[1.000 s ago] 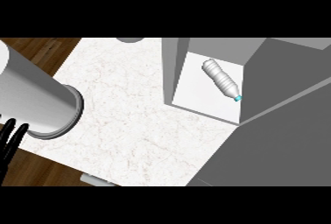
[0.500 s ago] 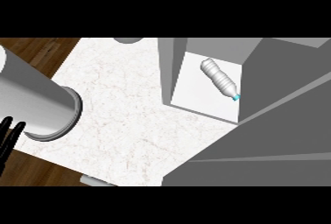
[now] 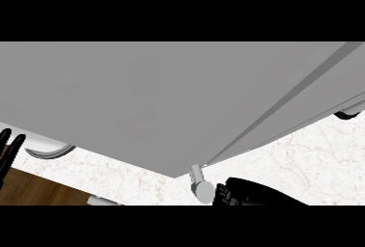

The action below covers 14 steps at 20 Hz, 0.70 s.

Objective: Pick up the bottled water, place it into the cabinet and close the cabinet

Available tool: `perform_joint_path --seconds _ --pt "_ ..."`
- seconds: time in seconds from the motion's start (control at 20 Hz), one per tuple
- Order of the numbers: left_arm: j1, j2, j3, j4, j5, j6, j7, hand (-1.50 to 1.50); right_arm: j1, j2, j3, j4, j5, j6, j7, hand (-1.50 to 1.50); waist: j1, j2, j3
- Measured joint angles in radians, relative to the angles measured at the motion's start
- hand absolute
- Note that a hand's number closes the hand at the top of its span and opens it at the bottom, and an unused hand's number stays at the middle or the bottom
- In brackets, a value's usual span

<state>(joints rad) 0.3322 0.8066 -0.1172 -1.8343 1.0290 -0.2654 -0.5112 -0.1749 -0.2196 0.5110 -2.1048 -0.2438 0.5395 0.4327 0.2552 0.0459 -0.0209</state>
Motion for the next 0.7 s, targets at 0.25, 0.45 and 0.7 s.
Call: perform_joint_path --seconds 0.25,0.45,0.7 --pt "0.001 0.003 0.011 0.015 0.003 -0.006 0.000 -1.50 -0.172 0.102 -0.043 0.174 0.014 -0.082 0.100 1.50 -0.011 -0.004 0.005" --pt "0.008 0.001 0.018 0.031 0.009 -0.019 -0.003 -1.50 -0.336 0.166 -0.082 0.342 0.026 -0.171 0.158 1.50 -0.020 -0.006 0.011" --pt "0.019 -0.005 0.025 0.041 0.013 -0.020 -0.007 -1.50 -0.542 0.204 -0.149 0.545 0.060 -0.310 0.144 1.50 -0.041 -0.010 0.014"
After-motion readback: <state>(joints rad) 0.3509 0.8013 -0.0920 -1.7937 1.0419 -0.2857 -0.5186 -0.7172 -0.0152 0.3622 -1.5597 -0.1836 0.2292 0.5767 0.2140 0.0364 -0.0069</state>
